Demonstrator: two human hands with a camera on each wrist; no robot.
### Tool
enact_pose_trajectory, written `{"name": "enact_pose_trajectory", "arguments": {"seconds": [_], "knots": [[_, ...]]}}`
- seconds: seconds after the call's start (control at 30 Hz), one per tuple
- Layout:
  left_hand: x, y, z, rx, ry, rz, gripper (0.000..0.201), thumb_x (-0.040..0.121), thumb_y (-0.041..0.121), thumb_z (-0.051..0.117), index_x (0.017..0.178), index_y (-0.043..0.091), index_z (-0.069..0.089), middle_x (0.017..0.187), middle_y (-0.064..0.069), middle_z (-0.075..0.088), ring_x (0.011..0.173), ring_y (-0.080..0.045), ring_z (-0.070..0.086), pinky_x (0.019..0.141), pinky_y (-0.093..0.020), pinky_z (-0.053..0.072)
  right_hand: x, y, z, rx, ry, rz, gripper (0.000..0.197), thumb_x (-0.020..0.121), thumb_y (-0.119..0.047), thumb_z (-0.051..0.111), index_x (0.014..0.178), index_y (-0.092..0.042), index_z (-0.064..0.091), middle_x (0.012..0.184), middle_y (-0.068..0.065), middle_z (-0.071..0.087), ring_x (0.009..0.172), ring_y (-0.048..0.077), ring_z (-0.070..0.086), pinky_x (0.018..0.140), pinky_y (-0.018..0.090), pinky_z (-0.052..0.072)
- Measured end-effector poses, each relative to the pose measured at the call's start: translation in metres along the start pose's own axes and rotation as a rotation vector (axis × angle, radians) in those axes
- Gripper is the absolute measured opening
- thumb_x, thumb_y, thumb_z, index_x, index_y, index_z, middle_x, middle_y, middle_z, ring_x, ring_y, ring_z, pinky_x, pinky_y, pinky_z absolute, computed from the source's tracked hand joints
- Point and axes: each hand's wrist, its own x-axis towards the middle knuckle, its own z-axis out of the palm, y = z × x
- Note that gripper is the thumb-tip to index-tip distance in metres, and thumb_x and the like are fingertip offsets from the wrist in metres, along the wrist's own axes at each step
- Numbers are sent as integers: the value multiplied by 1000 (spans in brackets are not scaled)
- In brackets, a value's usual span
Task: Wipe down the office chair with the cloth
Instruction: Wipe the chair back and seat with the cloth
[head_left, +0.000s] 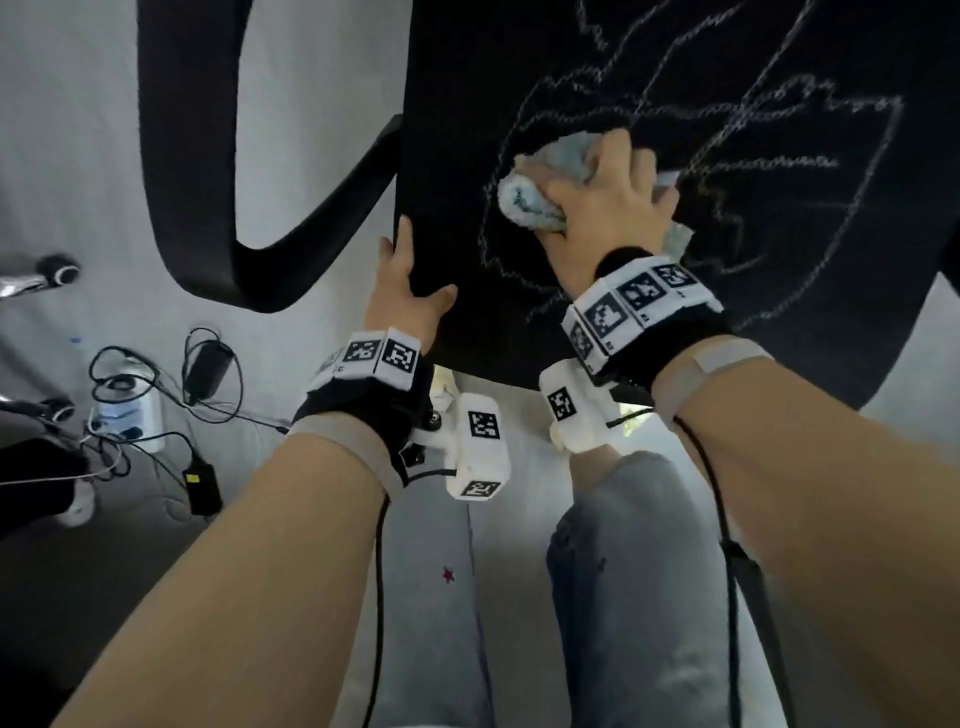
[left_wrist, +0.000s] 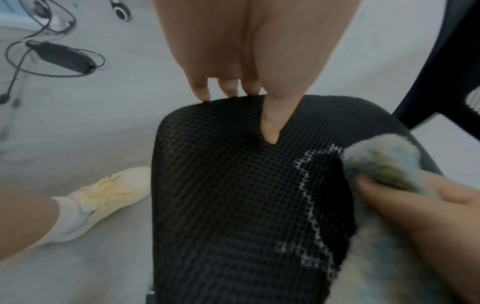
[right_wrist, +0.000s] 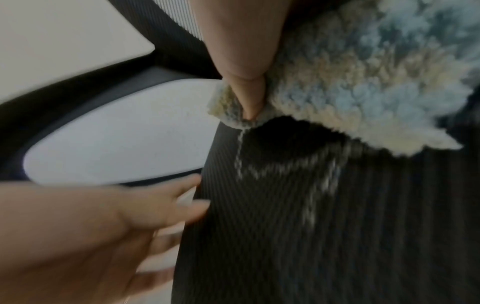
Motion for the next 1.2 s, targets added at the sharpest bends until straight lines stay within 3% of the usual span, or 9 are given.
{"name": "enact_pose_trajectory", "arguments": {"seconds": [0.1, 0.27, 0.5, 0.6, 0.7, 0.73, 0.83, 0.97, 1.2], "knots": [[14, 3, -3, 27, -65, 29, 97, 82, 8, 64, 147, 30, -4, 158, -10, -7, 145, -16, 4, 102, -10, 13, -10, -13, 28, -33, -66, -87, 46, 88, -25, 43, 130, -45, 41, 136, 10, 33, 125, 37, 27, 99, 52, 16], [17, 9, 5, 252, -129, 9, 136, 60, 14, 84, 142, 26, -25, 155, -17, -15, 146, -27, -1, 117, -35, 10, -27, 12, 21, -173, -163, -532, 43, 82, -30, 30, 102, -43, 66, 105, 6, 58, 100, 31, 50, 87, 44, 31], [18, 8, 13, 390, -48, -51, 139, 58, 17, 85, 140, 35, -26, 156, -9, -12, 144, -32, 8, 116, -44, 18, 40, -4, 1, -11, 15, 29, 48, 86, -9, 43, 129, -31, 45, 140, 9, 35, 127, 35, 30, 103, 53, 22], [13, 9, 11, 402, -63, -17, 132, 64, 18, 82, 142, 29, -24, 155, -10, -19, 146, -29, 2, 116, -36, 16, 11, -18, 21, -94, -142, -272, 40, 86, -16, 42, 124, -27, 50, 132, 8, 44, 123, 32, 38, 103, 52, 24], [6, 12, 9, 480, -58, 75, 119, 73, 25, 75, 144, 17, -19, 153, -13, -24, 145, -29, -9, 116, -28, 5, -14, -2, 22, -268, -170, -603, 41, 77, -23, 34, 98, -37, 67, 105, -1, 61, 98, 25, 58, 91, 42, 31], [4, 14, 9, 523, -79, 88, 119, 72, 24, 75, 145, 13, -18, 153, -14, -26, 144, -29, -13, 115, -28, 2, -8, 6, 15, -313, -205, -621, 40, 80, -22, 36, 102, -39, 65, 112, 0, 58, 106, 26, 55, 93, 43, 28], [-3, 19, 10, 653, -161, 120, 112, 74, 17, 74, 146, 7, -11, 153, -9, -28, 143, -27, -18, 118, -32, 5, 25, 31, -13, -176, -172, -268, 42, 87, -16, 49, 124, -34, 51, 137, 10, 35, 131, 33, 27, 105, 55, 21], [-3, 22, 6, 672, -260, 134, 97, 81, 12, 66, 147, 8, -5, 154, -6, -27, 144, -22, -16, 118, -30, 14, 56, 6, -17, -52, 14, 156, 51, 84, -14, 48, 133, -28, 39, 146, 14, 24, 133, 38, 21, 104, 62, 17], [-4, 29, -5, 641, -358, 121, 85, 84, 11, 62, 148, 15, 7, 153, -6, -27, 144, -21, -16, 115, -26, 9, -6, 1, 15, -214, -139, -517, 57, 82, -16, 47, 135, -33, 39, 146, 7, 32, 124, 37, 36, 94, 56, 32]]}}
